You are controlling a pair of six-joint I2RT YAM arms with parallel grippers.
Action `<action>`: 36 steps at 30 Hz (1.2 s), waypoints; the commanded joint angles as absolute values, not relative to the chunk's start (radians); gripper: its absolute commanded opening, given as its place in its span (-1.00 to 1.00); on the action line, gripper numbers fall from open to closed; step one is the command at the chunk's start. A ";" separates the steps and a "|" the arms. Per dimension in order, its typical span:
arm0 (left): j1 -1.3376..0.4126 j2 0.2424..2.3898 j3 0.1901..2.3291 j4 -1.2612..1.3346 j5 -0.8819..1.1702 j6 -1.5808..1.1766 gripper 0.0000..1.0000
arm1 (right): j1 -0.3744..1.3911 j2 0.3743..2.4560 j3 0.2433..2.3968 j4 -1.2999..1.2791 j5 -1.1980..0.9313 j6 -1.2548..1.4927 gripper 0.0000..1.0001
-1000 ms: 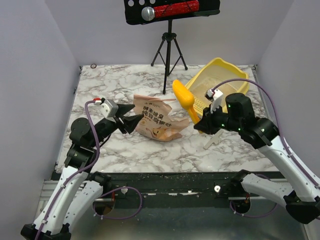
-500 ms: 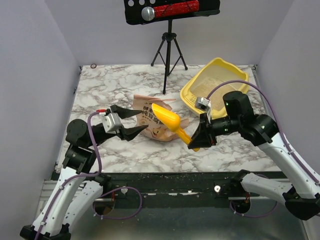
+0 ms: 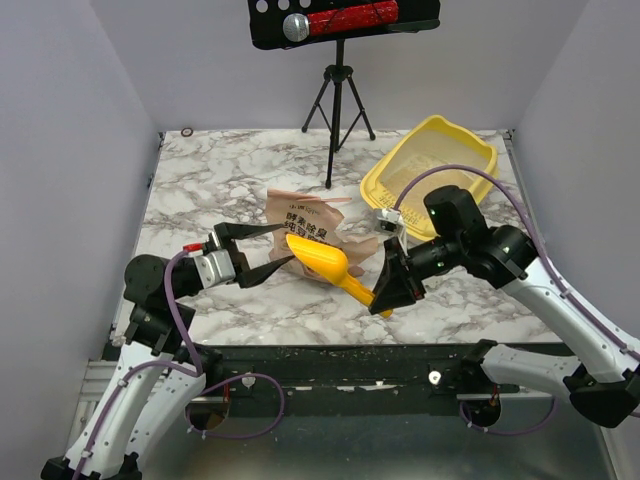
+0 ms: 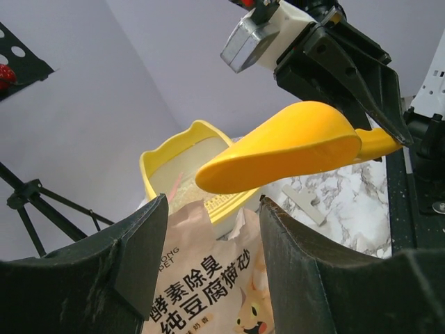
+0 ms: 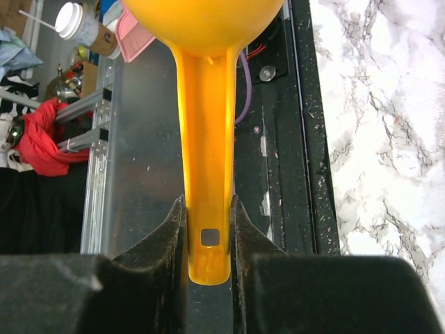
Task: Fill the litter box with clean litter
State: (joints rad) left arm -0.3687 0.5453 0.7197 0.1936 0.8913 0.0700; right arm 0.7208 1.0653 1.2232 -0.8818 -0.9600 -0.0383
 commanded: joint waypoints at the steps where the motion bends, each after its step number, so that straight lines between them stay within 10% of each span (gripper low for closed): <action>1: -0.374 0.520 0.689 0.284 0.902 0.104 0.25 | 0.745 1.084 1.216 -0.897 -1.009 -0.058 -0.99; 14: -0.377 0.515 0.654 0.370 0.948 0.068 0.19 | 0.793 1.163 1.276 -0.928 -1.026 -0.089 -0.99; 24: -0.416 0.506 0.660 0.261 1.009 0.121 -1.00 | 0.801 1.193 1.331 -0.943 -1.029 -0.098 -0.99; 28: -0.425 0.489 0.661 0.221 0.986 0.143 -1.00 | 0.801 1.186 1.339 -0.910 -0.982 -0.049 -0.97; 36: -0.448 0.425 0.652 0.124 0.850 0.196 -1.00 | 0.801 1.126 1.419 -0.841 -0.767 0.066 0.12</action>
